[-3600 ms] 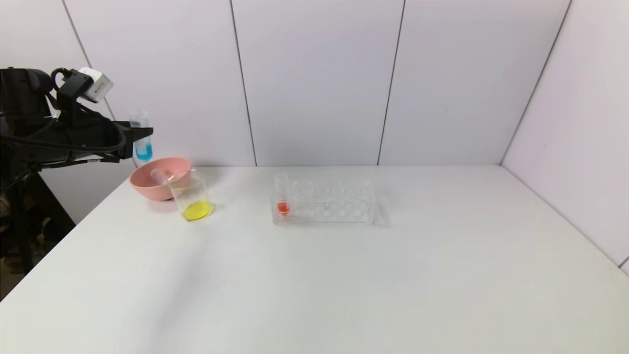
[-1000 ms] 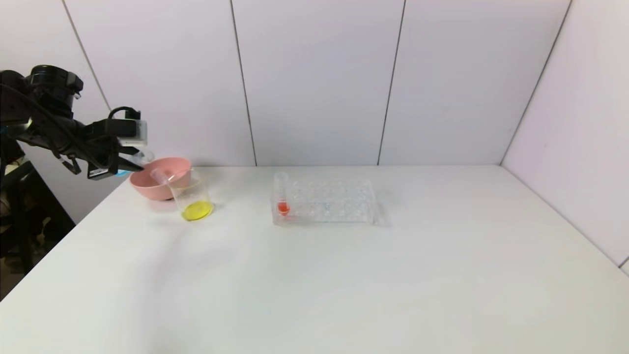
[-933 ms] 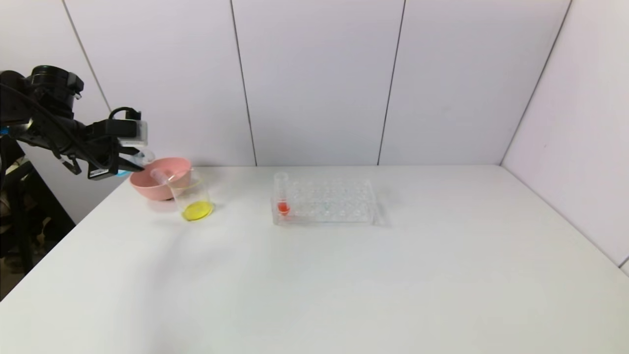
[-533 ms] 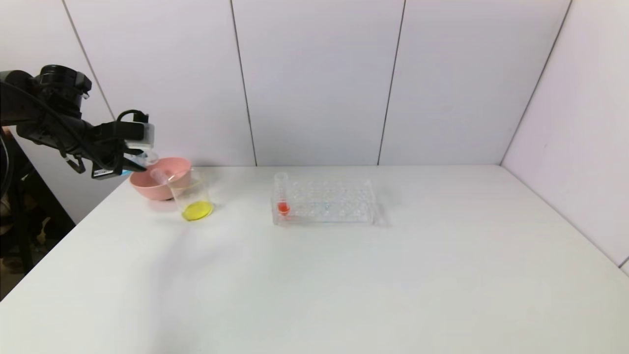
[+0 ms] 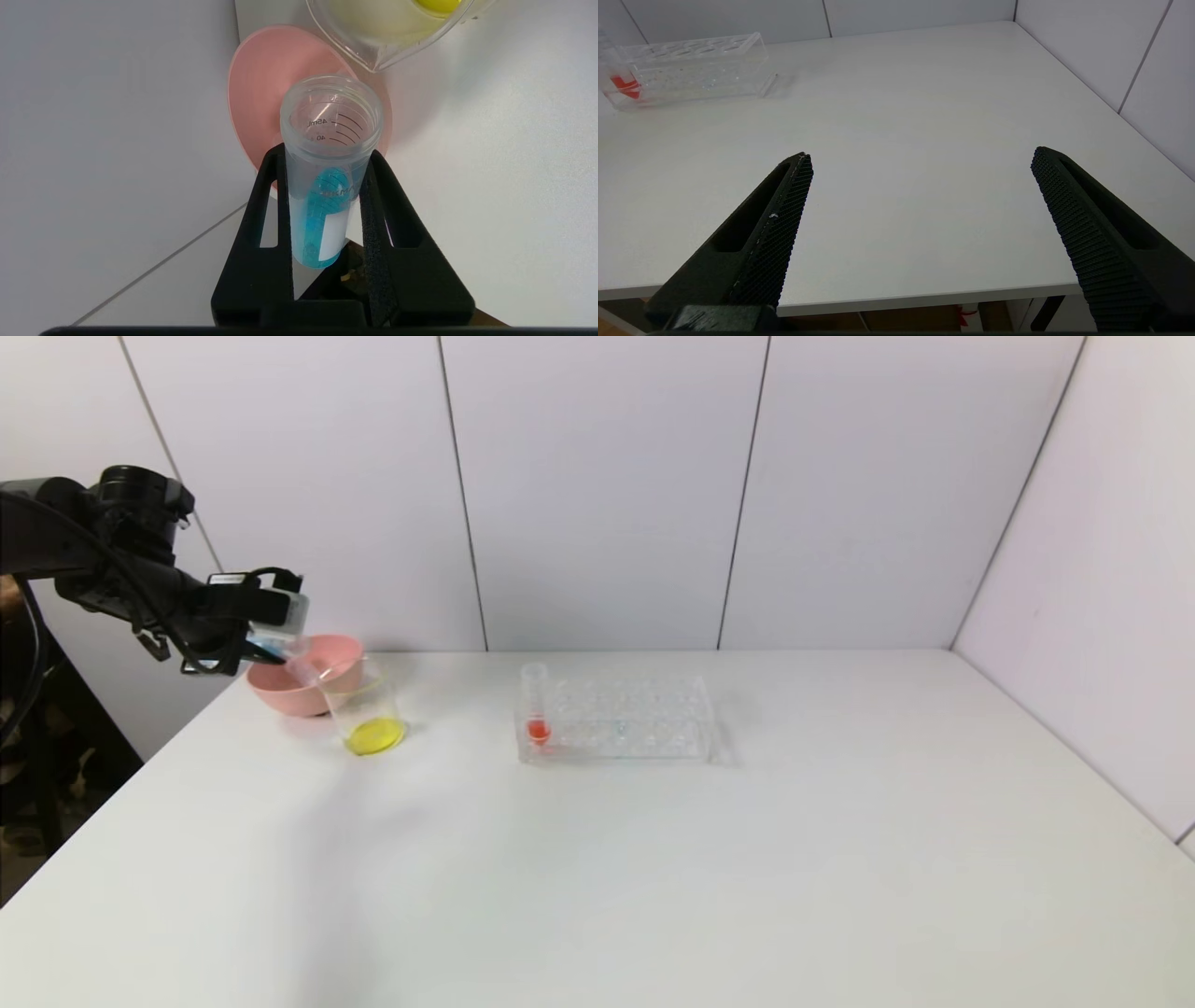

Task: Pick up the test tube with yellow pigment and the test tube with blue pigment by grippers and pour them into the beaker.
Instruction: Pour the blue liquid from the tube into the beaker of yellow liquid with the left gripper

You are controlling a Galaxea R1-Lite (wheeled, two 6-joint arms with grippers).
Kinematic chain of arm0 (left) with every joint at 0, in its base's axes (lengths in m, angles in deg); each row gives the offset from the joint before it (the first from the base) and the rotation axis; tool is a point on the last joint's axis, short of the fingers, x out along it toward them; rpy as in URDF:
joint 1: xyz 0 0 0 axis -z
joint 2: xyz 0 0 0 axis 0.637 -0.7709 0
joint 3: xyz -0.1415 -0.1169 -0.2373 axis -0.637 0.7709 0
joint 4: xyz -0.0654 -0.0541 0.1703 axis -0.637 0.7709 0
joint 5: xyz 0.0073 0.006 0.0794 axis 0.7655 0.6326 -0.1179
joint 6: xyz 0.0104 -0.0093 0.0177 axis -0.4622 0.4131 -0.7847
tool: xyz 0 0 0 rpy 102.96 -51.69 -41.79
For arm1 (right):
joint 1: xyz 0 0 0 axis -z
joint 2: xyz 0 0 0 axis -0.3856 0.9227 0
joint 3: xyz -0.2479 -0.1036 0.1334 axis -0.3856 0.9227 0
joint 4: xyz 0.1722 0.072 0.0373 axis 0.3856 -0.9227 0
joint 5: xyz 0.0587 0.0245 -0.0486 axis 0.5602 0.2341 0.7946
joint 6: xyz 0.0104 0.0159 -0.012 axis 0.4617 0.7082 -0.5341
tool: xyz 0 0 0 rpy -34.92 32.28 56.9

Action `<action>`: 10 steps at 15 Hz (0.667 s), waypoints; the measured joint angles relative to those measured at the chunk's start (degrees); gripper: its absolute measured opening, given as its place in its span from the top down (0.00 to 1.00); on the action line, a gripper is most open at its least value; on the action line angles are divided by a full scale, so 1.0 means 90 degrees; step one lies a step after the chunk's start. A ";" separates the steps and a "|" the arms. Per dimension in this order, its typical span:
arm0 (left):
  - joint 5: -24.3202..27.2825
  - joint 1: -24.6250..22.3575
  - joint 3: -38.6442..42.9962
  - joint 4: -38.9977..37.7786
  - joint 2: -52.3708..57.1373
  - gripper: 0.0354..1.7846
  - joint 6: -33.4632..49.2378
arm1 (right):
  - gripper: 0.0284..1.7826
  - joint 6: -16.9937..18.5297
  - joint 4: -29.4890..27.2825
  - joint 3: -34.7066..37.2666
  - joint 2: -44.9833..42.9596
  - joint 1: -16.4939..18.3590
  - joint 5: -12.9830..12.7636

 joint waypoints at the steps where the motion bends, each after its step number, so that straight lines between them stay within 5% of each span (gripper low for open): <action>1: -0.0009 0.0049 -0.0007 -0.0007 -0.0019 0.77 -0.0003 | 0.04 0.0000 0.0000 0.0000 0.0000 0.0000 0.0003; 10: -0.0180 0.0248 -0.0009 0.0022 -0.0060 0.77 -0.0015 | 0.04 0.0000 0.0000 0.0000 0.0000 0.0003 0.0000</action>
